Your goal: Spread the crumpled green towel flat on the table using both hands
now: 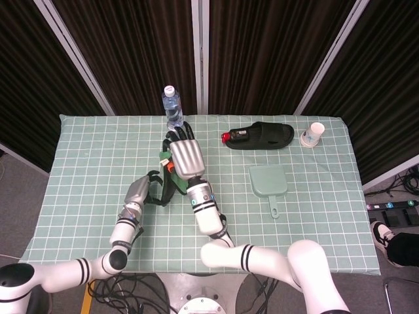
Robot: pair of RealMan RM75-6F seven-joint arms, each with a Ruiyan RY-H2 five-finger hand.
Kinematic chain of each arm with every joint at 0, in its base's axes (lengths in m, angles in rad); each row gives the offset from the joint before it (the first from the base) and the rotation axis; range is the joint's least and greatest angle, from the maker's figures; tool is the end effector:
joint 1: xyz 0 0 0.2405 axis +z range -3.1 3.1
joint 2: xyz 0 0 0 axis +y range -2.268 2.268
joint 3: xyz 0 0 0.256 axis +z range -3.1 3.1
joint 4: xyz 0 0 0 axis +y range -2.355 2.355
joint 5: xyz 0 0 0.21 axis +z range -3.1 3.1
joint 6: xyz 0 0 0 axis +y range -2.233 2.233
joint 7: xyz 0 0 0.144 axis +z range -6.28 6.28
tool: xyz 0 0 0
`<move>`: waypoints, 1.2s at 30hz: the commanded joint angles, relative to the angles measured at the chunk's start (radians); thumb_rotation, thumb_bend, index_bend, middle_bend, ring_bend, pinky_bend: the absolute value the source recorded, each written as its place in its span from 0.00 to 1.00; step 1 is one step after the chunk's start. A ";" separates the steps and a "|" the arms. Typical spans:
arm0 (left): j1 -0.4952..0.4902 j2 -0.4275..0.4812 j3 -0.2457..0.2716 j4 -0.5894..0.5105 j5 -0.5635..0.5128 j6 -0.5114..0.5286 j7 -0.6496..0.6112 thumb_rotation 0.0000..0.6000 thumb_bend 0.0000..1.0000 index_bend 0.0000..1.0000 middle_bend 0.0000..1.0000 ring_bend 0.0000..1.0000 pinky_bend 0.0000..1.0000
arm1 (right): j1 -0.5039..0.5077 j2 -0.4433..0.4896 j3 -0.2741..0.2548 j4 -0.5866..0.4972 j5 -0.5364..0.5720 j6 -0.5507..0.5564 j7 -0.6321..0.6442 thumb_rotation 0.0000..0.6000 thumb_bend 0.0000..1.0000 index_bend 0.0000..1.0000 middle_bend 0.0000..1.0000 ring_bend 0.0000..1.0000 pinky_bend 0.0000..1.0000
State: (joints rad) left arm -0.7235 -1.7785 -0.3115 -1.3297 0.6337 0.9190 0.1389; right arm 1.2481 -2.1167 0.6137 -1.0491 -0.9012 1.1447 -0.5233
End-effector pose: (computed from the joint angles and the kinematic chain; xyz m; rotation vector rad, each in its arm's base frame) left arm -0.1727 0.3477 -0.0735 -1.3038 -1.7069 -0.9503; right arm 0.0765 -0.3869 -0.0831 1.5612 -0.9425 1.3414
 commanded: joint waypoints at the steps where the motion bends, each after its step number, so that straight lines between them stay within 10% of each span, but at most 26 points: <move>1: 0.011 -0.017 -0.025 0.012 0.020 0.014 -0.041 1.00 0.10 0.62 0.30 0.25 0.27 | -0.042 0.043 -0.012 -0.069 0.007 0.010 -0.001 1.00 0.49 0.73 0.29 0.13 0.02; 16: 0.065 0.050 -0.021 -0.067 0.120 0.016 -0.107 1.00 0.48 0.80 0.47 0.38 0.28 | -0.165 0.200 -0.072 -0.329 0.023 0.033 -0.032 1.00 0.49 0.71 0.28 0.12 0.02; 27: 0.148 0.270 -0.010 -0.272 0.296 0.037 -0.200 1.00 0.48 0.81 0.47 0.38 0.28 | -0.319 0.430 -0.125 -0.632 0.078 -0.008 0.032 1.00 0.49 0.70 0.28 0.12 0.02; 36: 0.103 0.297 -0.061 -0.235 0.324 0.113 -0.116 1.00 0.47 0.81 0.47 0.38 0.27 | -0.295 0.577 -0.078 -0.655 0.196 -0.232 0.151 1.00 0.49 0.69 0.28 0.10 0.01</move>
State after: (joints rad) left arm -0.6050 -1.4768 -0.3558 -1.5856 0.9641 1.0200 0.0082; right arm 0.9388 -1.5825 0.5187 -1.7076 -0.7486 0.9833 -0.4122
